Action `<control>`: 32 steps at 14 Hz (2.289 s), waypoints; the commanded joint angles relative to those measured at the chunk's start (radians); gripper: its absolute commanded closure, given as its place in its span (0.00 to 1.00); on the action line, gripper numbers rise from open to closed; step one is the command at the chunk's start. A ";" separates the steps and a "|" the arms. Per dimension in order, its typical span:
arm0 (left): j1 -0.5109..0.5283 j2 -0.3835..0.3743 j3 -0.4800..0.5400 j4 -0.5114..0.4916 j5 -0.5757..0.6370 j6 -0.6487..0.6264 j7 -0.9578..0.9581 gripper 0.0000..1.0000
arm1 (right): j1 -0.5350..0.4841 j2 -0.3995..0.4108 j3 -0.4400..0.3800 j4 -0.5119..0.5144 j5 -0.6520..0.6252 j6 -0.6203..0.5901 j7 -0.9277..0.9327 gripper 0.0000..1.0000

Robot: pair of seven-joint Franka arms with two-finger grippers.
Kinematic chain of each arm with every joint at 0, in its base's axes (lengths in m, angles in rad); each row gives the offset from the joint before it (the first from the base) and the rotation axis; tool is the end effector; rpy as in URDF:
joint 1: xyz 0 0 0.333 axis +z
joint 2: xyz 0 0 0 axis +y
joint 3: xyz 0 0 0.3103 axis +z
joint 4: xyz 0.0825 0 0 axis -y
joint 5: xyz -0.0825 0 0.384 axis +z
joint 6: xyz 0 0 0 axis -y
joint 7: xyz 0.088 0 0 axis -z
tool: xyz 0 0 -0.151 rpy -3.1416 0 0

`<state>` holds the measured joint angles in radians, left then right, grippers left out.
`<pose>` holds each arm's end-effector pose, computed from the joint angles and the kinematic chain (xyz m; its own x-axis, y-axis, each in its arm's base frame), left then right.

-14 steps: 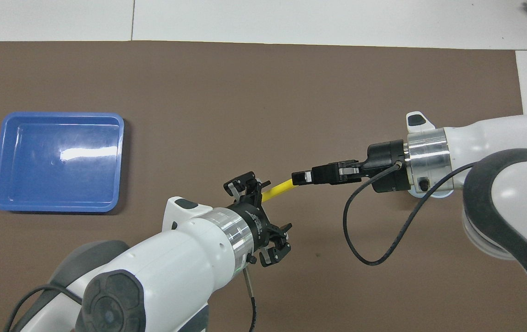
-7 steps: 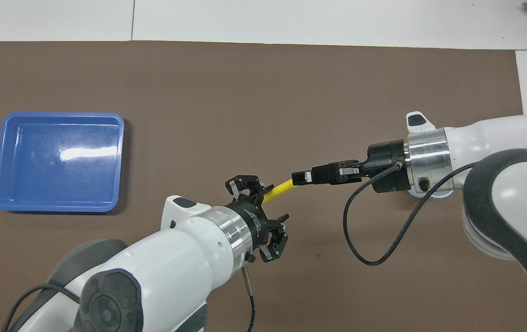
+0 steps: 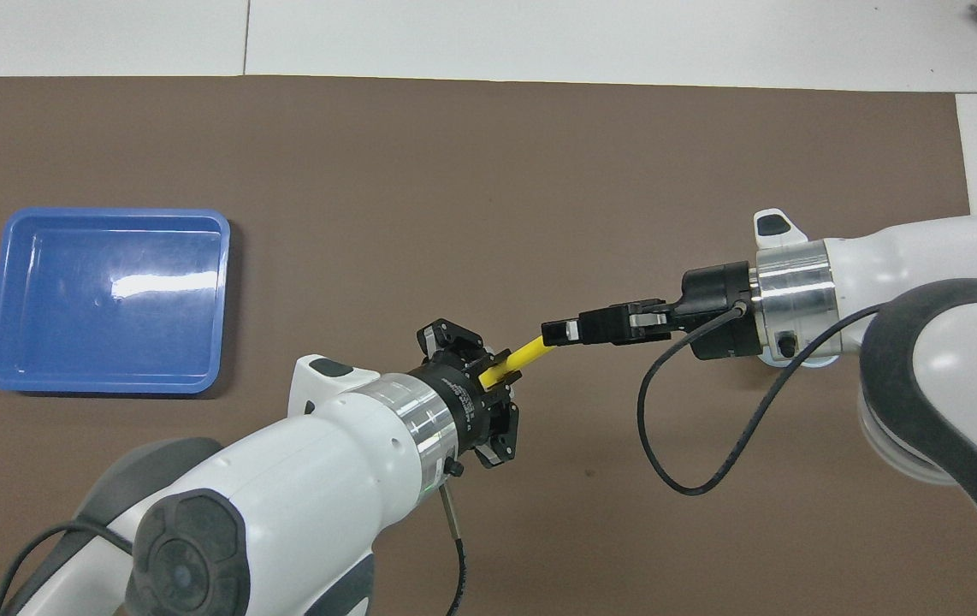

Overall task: Right arm passes pens to left for tray arrangement
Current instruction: 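Grasp the yellow pen with the left gripper and open the right gripper, then carry the pen to the tray with the left gripper while the right gripper returns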

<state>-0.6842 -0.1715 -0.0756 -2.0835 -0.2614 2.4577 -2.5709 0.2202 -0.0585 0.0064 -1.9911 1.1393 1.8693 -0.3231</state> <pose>0.4085 -0.4002 0.5192 -0.3029 0.7836 -0.5425 0.9120 0.4035 0.0737 0.5168 0.2296 0.4970 0.9928 0.1052 0.0581 0.1012 -0.4711 -0.8763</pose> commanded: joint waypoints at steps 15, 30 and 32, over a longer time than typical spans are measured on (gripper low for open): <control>0.015 0.012 0.000 0.069 0.087 -0.167 0.222 1.00 | 0.002 -0.015 -0.002 -0.012 -0.019 0.024 0.007 0.05; 0.541 -0.006 0.004 0.092 0.070 -0.572 1.608 1.00 | -0.091 -0.004 -0.005 0.014 -0.717 0.016 -0.105 0.03; 0.607 -0.006 0.004 0.091 0.070 -0.594 1.815 1.00 | -0.108 -0.004 -0.005 0.012 -0.783 0.024 -0.132 0.01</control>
<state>-0.1360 -0.1696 -0.0590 -2.0022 -0.1870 1.9113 -0.9308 0.1358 -0.0613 -0.0070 -1.9792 0.4142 1.8829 -0.4174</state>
